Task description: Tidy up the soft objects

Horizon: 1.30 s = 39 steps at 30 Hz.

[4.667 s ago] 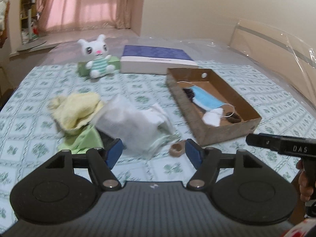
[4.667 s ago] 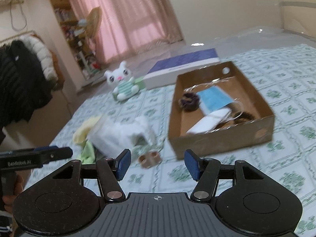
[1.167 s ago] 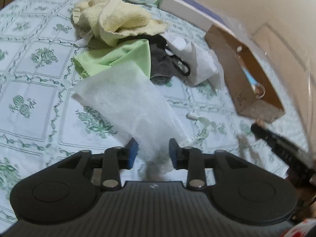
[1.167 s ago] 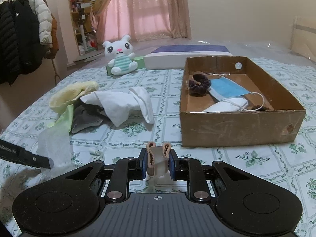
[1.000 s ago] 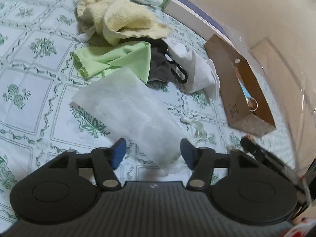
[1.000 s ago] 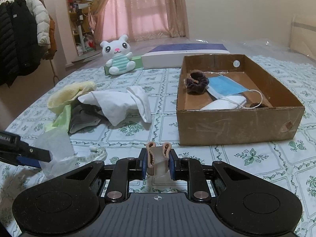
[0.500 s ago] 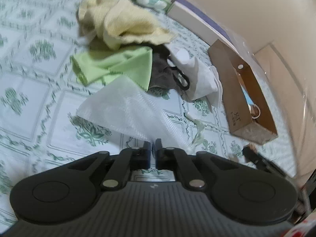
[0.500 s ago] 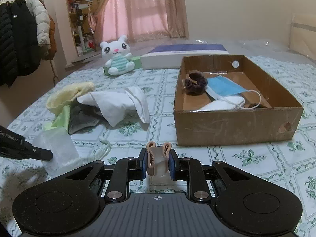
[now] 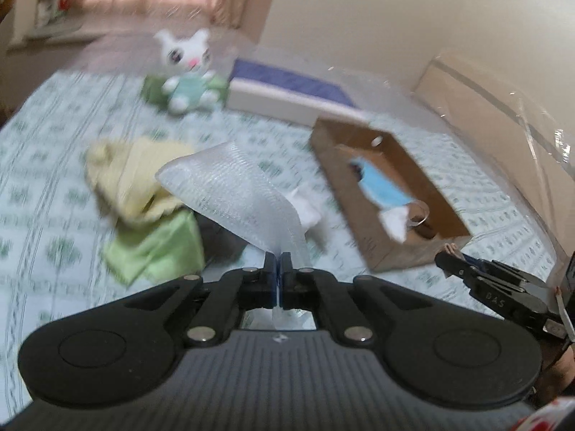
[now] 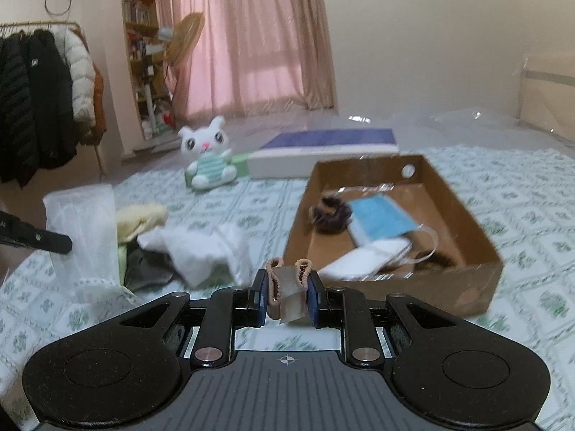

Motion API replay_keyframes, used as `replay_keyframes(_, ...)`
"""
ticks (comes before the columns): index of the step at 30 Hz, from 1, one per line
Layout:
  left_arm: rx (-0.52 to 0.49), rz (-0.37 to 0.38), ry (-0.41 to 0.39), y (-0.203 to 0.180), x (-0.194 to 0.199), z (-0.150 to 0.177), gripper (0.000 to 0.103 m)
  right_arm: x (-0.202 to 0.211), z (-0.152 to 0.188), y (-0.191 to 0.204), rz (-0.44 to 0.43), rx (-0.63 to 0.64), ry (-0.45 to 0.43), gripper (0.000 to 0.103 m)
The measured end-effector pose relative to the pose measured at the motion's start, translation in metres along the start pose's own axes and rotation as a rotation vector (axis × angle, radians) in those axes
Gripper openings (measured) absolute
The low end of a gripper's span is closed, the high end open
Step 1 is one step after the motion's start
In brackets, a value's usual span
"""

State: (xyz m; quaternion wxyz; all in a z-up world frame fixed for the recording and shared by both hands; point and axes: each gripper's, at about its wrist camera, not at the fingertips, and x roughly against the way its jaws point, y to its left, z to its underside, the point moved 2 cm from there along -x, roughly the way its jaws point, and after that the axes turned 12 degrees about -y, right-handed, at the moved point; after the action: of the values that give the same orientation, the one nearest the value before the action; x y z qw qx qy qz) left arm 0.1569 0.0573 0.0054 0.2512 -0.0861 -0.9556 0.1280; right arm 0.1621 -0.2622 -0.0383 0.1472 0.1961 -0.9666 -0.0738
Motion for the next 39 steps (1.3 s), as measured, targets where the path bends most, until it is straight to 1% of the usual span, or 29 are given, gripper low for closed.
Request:
replay_keyframes(6,-0.081,0.060,-0.029,-0.037,-0.017,-0.035,0.000,0.001,-0.021,-0.030,0.023,-0.006,-0.028,0.022)
replay_keyframes(13,-0.193,0.171,-0.053,-0.094,-0.051,-0.079,0.000,-0.003,-0.038,-0.059,0.065,-0.016,-0.057,0.022)
replay_keyframes(16,-0.223,0.212,-0.047,-0.116,-0.069,-0.092,0.000,-0.008,-0.045,-0.071,0.081,-0.011,-0.071,0.022)
replay_keyframes(18,-0.245,0.241,-0.028,-0.130,-0.086,-0.096,0.000,-0.013,-0.048,-0.079,0.088,-0.011,-0.070,0.022)
replay_keyframes(20,-0.260,0.277,0.014,-0.143,-0.105,-0.096,0.000,-0.019,-0.049,-0.086,0.096,-0.007,-0.065,0.022)
replay_keyframes(26,-0.309,0.336,0.132,-0.176,-0.161,-0.079,0.000,-0.035,-0.049,-0.104,0.112,0.003,-0.052,0.022)
replay_keyframes(30,-0.319,0.345,0.213,-0.188,-0.199,-0.065,0.000,-0.045,-0.047,-0.116,0.119,-0.005,-0.037,0.022)
replay_keyframes(35,-0.331,0.317,0.291,-0.192,-0.242,-0.050,0.002,-0.057,-0.042,-0.130,0.130,-0.016,-0.015,0.022)
replay_keyframes(36,-0.341,0.316,0.298,-0.192,-0.250,-0.047,0.005,-0.058,-0.041,-0.132,0.131,-0.019,-0.010,0.022)
replay_keyframes(38,-0.361,0.280,0.311,-0.191,-0.262,-0.041,0.010,-0.061,-0.038,-0.135,0.130,-0.022,0.001,0.022)
replay_keyframes(39,-0.367,0.271,0.317,-0.189,-0.267,-0.038,0.018,-0.063,-0.036,-0.136,0.130,-0.024,0.008,0.022)
